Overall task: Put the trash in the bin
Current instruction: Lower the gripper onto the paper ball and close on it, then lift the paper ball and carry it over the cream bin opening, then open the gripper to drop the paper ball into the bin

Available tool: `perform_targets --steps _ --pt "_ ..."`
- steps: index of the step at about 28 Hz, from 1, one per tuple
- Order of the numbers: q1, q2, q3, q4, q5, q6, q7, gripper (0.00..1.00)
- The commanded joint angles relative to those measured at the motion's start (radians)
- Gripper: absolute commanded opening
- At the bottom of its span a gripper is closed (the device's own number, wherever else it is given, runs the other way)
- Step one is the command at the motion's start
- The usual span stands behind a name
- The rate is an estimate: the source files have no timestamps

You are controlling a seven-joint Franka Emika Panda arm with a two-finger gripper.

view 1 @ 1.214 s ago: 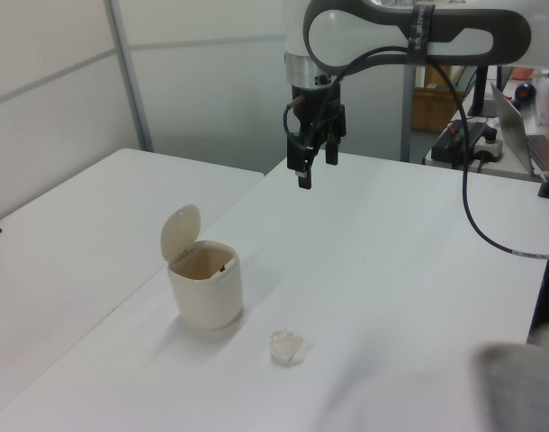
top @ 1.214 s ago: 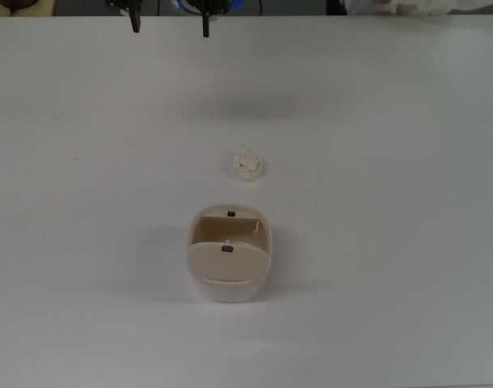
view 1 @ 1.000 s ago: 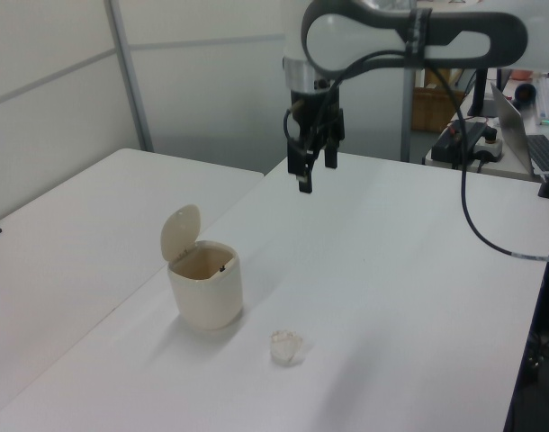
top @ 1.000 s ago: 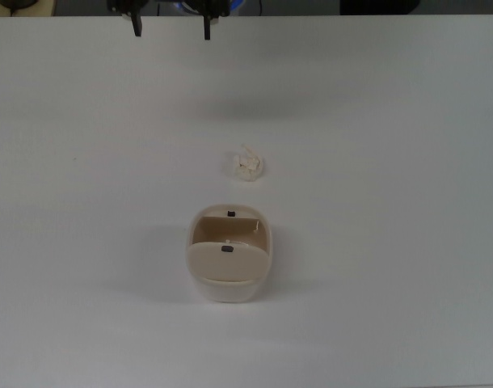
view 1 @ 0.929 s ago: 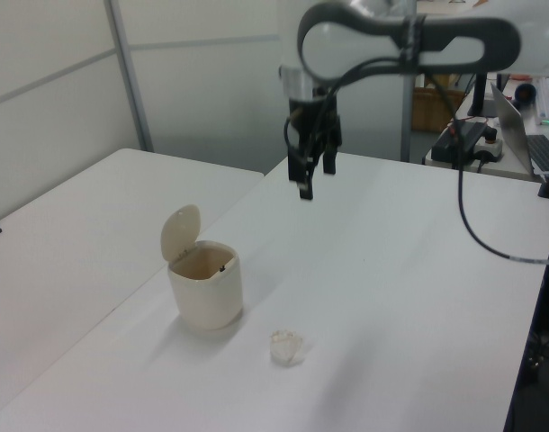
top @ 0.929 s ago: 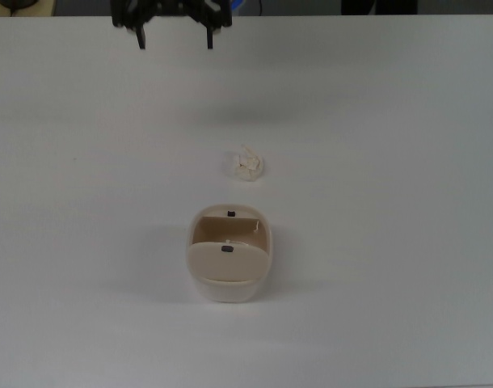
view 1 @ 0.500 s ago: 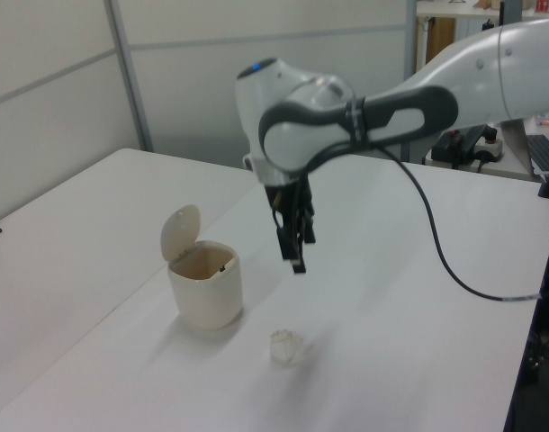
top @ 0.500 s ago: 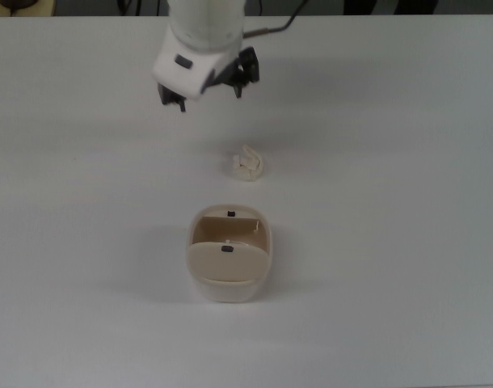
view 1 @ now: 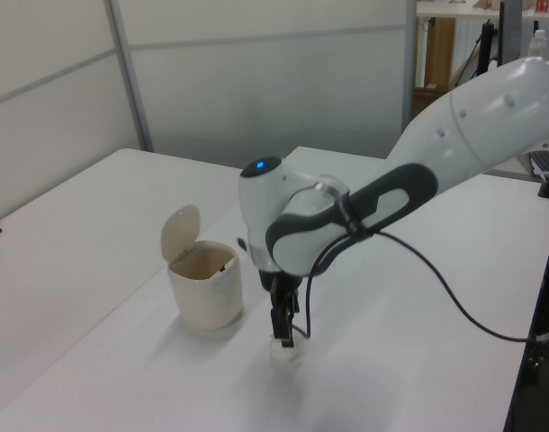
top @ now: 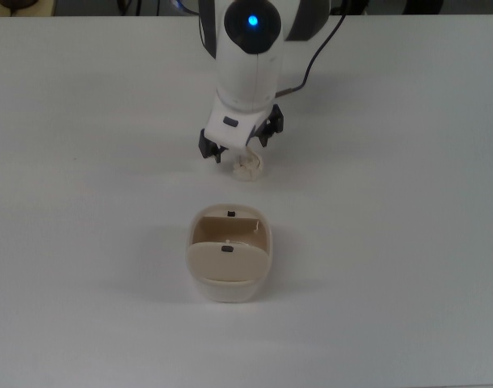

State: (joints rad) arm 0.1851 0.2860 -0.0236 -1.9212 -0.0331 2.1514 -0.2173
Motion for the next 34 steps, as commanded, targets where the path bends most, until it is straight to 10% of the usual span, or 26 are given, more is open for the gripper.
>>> perform_targets --steps 1,6,9,28,34 --pt "0.007 0.041 -0.004 0.002 -0.016 0.05 -0.016 0.93" --pt "0.007 0.051 -0.004 0.008 -0.016 0.079 -0.019 0.43" --pt "0.007 0.048 -0.004 0.011 -0.013 0.079 -0.016 0.3" --pt "-0.013 -0.022 -0.019 0.229 -0.01 0.096 0.004 0.3" --pt "-0.015 0.008 -0.021 0.254 -0.019 0.35 0.12 0.33"
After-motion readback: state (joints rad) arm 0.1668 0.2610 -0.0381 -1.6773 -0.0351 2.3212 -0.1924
